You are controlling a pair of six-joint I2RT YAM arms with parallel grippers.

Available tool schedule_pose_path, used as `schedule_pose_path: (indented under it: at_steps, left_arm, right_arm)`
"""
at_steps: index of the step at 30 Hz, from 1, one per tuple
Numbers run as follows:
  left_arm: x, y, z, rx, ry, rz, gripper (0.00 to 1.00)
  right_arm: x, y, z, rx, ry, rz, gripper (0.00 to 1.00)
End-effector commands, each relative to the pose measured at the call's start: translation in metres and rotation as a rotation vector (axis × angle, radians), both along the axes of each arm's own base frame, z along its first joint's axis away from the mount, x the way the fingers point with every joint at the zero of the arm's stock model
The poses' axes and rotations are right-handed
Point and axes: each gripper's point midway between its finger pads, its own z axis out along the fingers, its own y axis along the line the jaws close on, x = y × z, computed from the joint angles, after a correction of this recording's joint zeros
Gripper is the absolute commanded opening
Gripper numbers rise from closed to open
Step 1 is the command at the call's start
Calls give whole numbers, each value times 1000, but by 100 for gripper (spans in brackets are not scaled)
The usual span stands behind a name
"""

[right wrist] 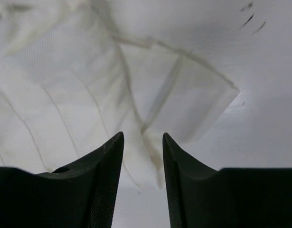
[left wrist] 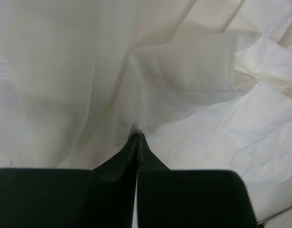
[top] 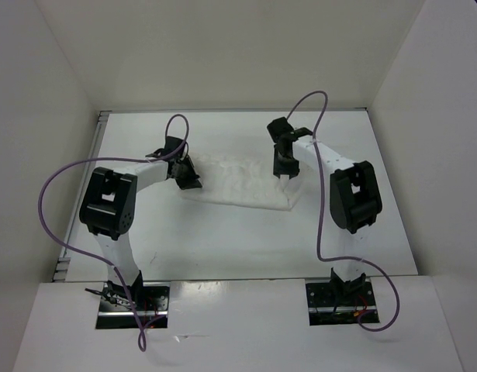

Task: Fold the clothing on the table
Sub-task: Fold the skirt

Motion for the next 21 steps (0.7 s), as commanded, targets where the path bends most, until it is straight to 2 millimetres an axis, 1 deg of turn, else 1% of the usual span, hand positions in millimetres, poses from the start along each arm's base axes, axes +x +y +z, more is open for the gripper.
schedule_pose_path:
  at_steps: [1, 2, 3, 4, 5, 6, 7, 8, 10, 11, 12, 13, 14, 15, 16, 17, 18, 19, 20, 21]
  left_arm:
    - [24, 16, 38, 30, -105, 18, 0]
    - [32, 21, 53, 25, -130, 33, 0]
    - [36, 28, 66, 35, -152, 42, 2]
    - [39, 28, 76, 37, -174, 34, 2]
    - [48, 32, 89, 33, -201, 47, 3]
    - [53, 40, 100, 46, -228, 59, 4]
    - [55, 44, 109, 45, -239, 68, 4]
    - [57, 44, 118, 47, -264, 61, 4]
    - [63, 59, 129, 48, -283, 95, 6]
    - [64, 63, 129, 50, -283, 104, 6]
    - [64, 64, 129, 50, -283, 105, 6]
    - [68, 77, 132, 64, -295, 128, 7]
    - [69, 81, 132, 66, -294, 137, 7]
    - [72, 87, 136, 73, -304, 154, 7]
    - [74, 98, 135, 83, -304, 178, 7]
    - [75, 100, 129, 99, -293, 177, 7]
    - [78, 108, 124, 112, -285, 198, 7]
    - [80, 115, 113, 116, -260, 210, 7]
    - [83, 115, 112, 117, -260, 210, 7]
    - [87, 120, 111, 124, -262, 211, 6]
  right_arm:
    - [-29, -2, 10, 86, 45, -2, 44]
    - [-31, -4, 7, 129, 59, -9, 45]
    - [-37, -3, 1, 164, 77, 1, 45]
    - [-43, 4, -4, 225, 107, 13, 45]
    - [-47, 0, -12, 246, 127, 1, 45]
    - [-52, 3, -11, 268, 138, 8, 45]
    - [-53, 5, -13, 312, 151, 20, 45]
    - [-55, 3, -17, 337, 160, 11, 45]
    - [-56, 5, -20, 385, 171, 23, 47]
    - [-59, 6, -21, 429, 185, 31, 47]
    - [-55, 8, -19, 461, 174, 37, 47]
    - [-57, 9, -23, 485, 190, 47, 47]
    - [-57, 15, -19, 537, 191, 70, 47]
    - [-55, 15, -19, 561, 185, 69, 47]
    - [-54, 18, -17, 581, 181, 78, 47]
    - [-55, 22, -15, 603, 187, 87, 47]
    - [-49, 19, -12, 607, 165, 85, 47]
    - [-50, 21, -15, 616, 178, 86, 47]
    - [-47, 23, -11, 627, 170, 103, 47]
    - [-49, 25, -15, 634, 183, 102, 47]
